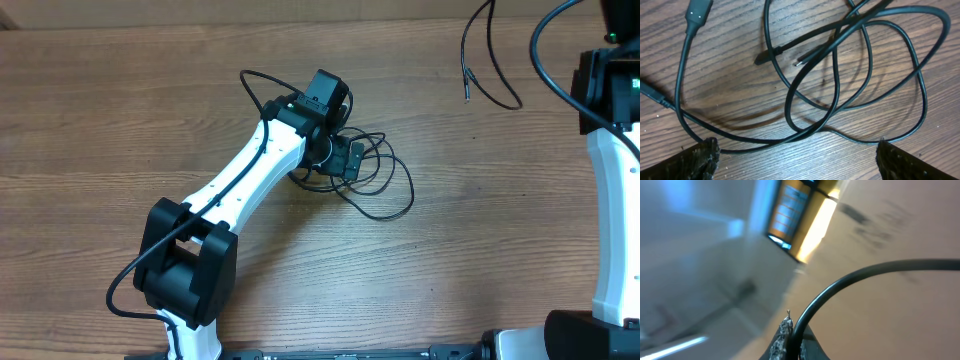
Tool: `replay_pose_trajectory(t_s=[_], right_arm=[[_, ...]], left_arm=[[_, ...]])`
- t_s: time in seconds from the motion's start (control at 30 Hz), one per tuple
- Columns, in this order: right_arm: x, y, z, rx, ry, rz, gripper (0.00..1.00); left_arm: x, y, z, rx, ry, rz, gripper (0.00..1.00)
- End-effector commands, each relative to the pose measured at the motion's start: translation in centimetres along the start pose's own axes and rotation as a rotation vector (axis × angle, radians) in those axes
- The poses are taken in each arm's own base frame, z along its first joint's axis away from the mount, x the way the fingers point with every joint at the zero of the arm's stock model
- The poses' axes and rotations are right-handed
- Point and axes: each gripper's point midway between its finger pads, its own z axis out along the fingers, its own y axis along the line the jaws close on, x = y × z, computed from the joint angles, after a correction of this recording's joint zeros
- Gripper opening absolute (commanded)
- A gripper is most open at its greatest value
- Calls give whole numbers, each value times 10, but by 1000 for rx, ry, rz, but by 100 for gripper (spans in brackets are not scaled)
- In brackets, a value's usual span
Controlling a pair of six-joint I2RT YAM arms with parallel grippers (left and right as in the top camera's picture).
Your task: Untangle cables
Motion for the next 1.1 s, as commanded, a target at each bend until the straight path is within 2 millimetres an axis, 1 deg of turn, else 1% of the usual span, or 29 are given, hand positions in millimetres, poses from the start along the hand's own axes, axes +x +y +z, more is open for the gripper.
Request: replay_pose_trajectory(t_s=[0.0,0.07,0.13,0.2,0.4,0.5,0.63,0.8,0.87,0.97,1.07], right_arm=[[0,-7,-3,65,13,-226,4],[8,-27,-4,130,58,-301,4],[15,-43,-5,174,99,-362,4],[30,-55,-5,178,180,-428,4],[67,-88,-3,164,354,-394,4],[77,-96,-1,148,406,-406,3],[77,-103,0,175,438,-460,3],[64,-107,0,261,446,-586,3],[59,-113,-3,304,457,-667,3],[54,-135,-10,399,479,-779,3],[49,-165,-19,518,505,-852,4]], left_arm=[[-1,-2,0,15,1,-12,100],[-1,-2,0,15,1,-12,100],[-1,-2,0,15,1,-12,100],[-1,-2,0,15,1,-12,100],[-1,-2,0,15,1,-12,100],[-1,-2,0,15,1,-12,100],[-1,-2,0,15,1,-12,100],[-1,-2,0,15,1,-12,100],[-1,-2,0,15,1,-12,100],[-1,-2,0,15,1,-12,100],[-1,-2,0,15,1,-12,100]])
